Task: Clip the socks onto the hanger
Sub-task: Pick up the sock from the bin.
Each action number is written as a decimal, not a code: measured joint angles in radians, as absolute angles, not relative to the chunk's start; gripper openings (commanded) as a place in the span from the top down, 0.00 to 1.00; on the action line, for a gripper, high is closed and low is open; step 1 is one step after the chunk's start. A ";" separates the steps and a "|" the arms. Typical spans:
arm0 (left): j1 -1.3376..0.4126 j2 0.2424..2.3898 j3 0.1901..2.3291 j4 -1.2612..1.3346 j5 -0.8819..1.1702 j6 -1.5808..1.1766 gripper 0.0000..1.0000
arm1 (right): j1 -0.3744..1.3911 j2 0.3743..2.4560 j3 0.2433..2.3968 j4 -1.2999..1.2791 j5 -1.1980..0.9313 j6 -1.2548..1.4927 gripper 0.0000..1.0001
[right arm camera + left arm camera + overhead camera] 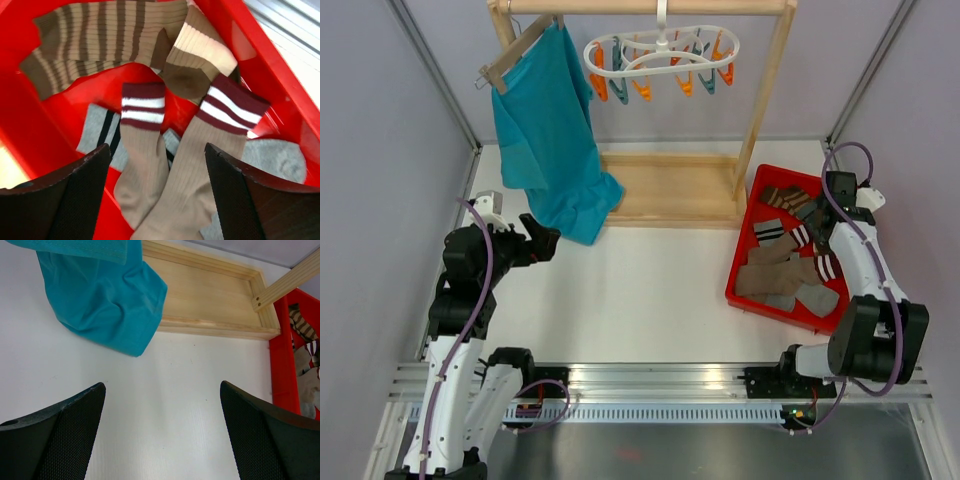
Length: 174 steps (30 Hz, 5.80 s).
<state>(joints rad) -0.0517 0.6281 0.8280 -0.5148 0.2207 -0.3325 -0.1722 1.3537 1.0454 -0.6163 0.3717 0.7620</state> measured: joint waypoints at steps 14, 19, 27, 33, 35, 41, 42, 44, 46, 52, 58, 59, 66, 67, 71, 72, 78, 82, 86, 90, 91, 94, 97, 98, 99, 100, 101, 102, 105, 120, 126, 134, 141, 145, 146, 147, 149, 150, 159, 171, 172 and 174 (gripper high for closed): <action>-0.052 0.624 0.828 -0.515 0.233 -0.332 0.00 | -0.193 1.613 1.122 -0.535 0.311 0.788 0.23; -0.052 0.621 0.828 -0.515 0.239 -0.333 0.00 | -0.193 1.643 1.151 -0.525 0.307 0.801 0.24; -0.052 0.619 0.828 -0.515 0.239 -0.333 0.00 | -0.193 1.724 1.176 -0.518 0.296 0.830 0.29; -0.052 0.619 0.828 -0.515 0.239 -0.333 0.00 | -0.193 1.756 1.197 -0.518 0.289 0.842 0.36; -0.052 0.619 0.828 -0.515 0.239 -0.333 0.00 | -0.193 1.761 1.198 -0.517 0.289 0.841 0.38; -0.052 0.620 0.828 -0.515 0.239 -0.333 0.00 | -0.193 1.765 1.198 -0.518 0.287 0.841 0.39; -0.052 0.620 0.828 -0.515 0.239 -0.333 0.00 | -0.193 1.765 1.198 -0.518 0.287 0.840 0.38; -0.052 0.620 0.828 -0.515 0.239 -0.333 0.00 | -0.193 1.765 1.198 -0.518 0.286 0.838 0.35; -0.052 0.620 0.828 -0.515 0.239 -0.333 0.00 | -0.193 1.765 1.198 -0.519 0.285 0.833 0.32; -0.052 0.622 0.828 -0.515 0.239 -0.333 0.00 | -0.193 1.768 1.198 -0.527 0.283 0.817 0.29; -0.052 0.624 0.828 -0.515 0.239 -0.333 0.00 | -0.194 1.771 1.198 -0.533 0.276 0.808 0.28; -0.052 0.624 0.828 -0.515 0.239 -0.333 0.00 | -0.194 1.774 1.199 -0.534 0.273 0.807 0.28; -0.052 0.624 0.828 -0.515 0.239 -0.333 0.00 | -0.194 1.779 1.179 -0.522 0.271 0.799 0.31; -0.052 0.624 0.828 -0.515 0.239 -0.333 0.00 | -0.194 1.779 1.171 -0.522 0.271 0.798 0.33; -0.052 0.624 0.828 -0.515 0.239 -0.333 0.00 | -0.194 1.779 1.146 -0.515 0.271 0.794 0.40; -0.052 0.624 0.828 -0.515 0.239 -0.333 0.00 | -0.194 1.779 1.143 -0.513 0.271 0.793 0.41; -0.052 0.625 0.828 -0.515 0.239 -0.333 0.00 | -0.194 1.779 1.124 -0.487 0.279 0.784 0.76; -0.052 0.630 0.828 -0.515 0.239 -0.333 0.00 | -0.194 1.778 1.118 -0.481 0.286 0.778 0.97; -0.052 0.634 0.828 -0.515 0.241 -0.333 0.00 | -0.194 1.746 1.106 -0.471 0.284 0.764 1.00; -0.052 0.644 0.828 -0.514 0.263 -0.333 0.00 | -0.194 1.636 1.087 -0.465 0.253 0.729 1.00; -0.052 0.648 0.828 -0.512 0.275 -0.334 0.00 | -0.194 1.597 1.086 -0.461 0.233 0.718 1.00; -0.052 0.665 0.828 -0.495 0.334 -0.352 0.01 | -0.193 1.465 1.087 -0.431 0.163 0.674 1.00; -0.052 0.688 0.841 -0.479 0.400 -0.386 0.01 | -0.179 1.354 1.105 -0.417 0.110 0.630 1.00; -0.057 0.697 0.849 -0.472 0.413 -0.398 0.02 | -0.166 1.315 1.121 -0.417 0.096 0.612 1.00; -0.064 0.706 0.861 -0.467 0.423 -0.411 0.02 | -0.154 1.288 1.132 -0.415 0.085 0.601 1.00; -0.077 0.714 0.876 -0.461 0.427 -0.422 0.02 | -0.138 1.255 1.139 -0.408 0.072 0.587 1.00; -0.093 0.721 0.894 -0.454 0.432 -0.432 0.02 | -0.124 1.219 1.143 -0.401 0.054 0.574 1.00; -0.112 0.727 0.910 -0.442 0.440 -0.442 0.03 | -0.110 1.181 1.145 -0.393 0.031 0.564 1.00; -0.204 0.745 0.945 -0.380 0.437 -0.478 0.03 | -0.086 1.080 1.147 -0.376 -0.030 0.537 1.00; -0.630 1.106 1.038 0.131 0.398 -0.566 0.14 | -0.023 0.891 1.251 -0.296 -0.361 0.560 1.00; -0.672 1.195 1.147 0.248 0.423 -0.575 0.24 | 0.025 0.883 1.254 -0.259 -0.421 0.612 1.00; -0.737 1.290 1.240 0.307 0.448 -0.575 0.31 | 0.216 0.917 1.254 -0.209 -0.403 0.635 1.00; -0.756 1.346 1.268 0.307 0.443 -0.560 0.40 | 0.404 0.979 1.254 -0.197 -0.296 0.622 1.00; -0.765 1.349 1.290 0.301 0.424 -0.543 0.48 | 0.482 1.006 1.256 -0.195 -0.232 0.608 1.00; -0.766 1.349 1.294 0.301 0.418 -0.537 0.51 | 0.499 1.012 1.258 -0.195 -0.215 0.604 1.00; -0.766 1.349 1.296 0.301 0.416 -0.532 0.52 | 0.511 1.016 1.260 -0.194 -0.202 0.601 1.00; -0.766 1.349 1.297 0.295 0.401 -0.522 0.56 | 0.535 1.024 1.264 -0.195 -0.173 0.591 1.00; -0.766 1.349 1.297 0.289 0.393 -0.516 0.56 | 0.545 1.028 1.268 -0.195 -0.156 0.586 1.00; -0.766 1.337 1.286 0.274 0.367 -0.489 0.64 | 0.572 1.055 1.309 -0.205 -0.099 0.558 1.00; -0.766 1.306 1.276 0.255 0.348 -0.466 0.77 | 0.607 1.065 1.317 -0.206 -0.069 0.546 1.00; -0.766 1.306 1.276 0.253 0.347 -0.465 0.80 | 0.610 1.065 1.318 -0.206 -0.065 0.545 1.00; -0.766 1.306 1.276 0.247 0.342 -0.462 0.81 | 0.617 1.066 1.320 -0.207 -0.057 0.543 1.00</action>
<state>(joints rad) -0.7662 1.3060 1.2758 0.2474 0.3420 -0.4618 0.6170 1.0657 1.3197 -0.2066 -0.0566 0.5426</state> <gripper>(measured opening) 0.206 0.018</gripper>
